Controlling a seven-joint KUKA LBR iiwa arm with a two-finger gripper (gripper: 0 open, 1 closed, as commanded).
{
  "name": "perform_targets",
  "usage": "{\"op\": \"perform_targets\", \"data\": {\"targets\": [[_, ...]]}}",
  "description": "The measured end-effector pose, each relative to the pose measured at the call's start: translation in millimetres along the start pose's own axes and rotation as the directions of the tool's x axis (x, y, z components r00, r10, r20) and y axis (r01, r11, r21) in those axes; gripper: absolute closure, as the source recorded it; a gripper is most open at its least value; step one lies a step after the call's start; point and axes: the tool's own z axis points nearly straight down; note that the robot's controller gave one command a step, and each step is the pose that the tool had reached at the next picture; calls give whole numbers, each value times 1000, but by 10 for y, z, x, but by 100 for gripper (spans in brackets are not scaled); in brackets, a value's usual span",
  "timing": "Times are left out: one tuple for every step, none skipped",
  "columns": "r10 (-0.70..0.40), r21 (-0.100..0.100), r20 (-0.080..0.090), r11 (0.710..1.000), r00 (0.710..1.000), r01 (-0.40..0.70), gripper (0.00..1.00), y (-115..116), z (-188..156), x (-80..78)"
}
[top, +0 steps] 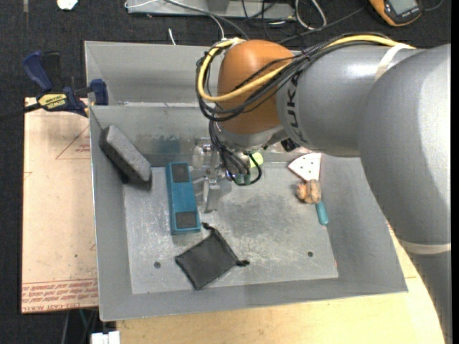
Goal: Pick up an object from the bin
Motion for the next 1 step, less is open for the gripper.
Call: {"op": "perform_targets", "data": {"targets": [[2, -1, 7, 1000, 1000, -2, 0, -5, -52, -16]]}}
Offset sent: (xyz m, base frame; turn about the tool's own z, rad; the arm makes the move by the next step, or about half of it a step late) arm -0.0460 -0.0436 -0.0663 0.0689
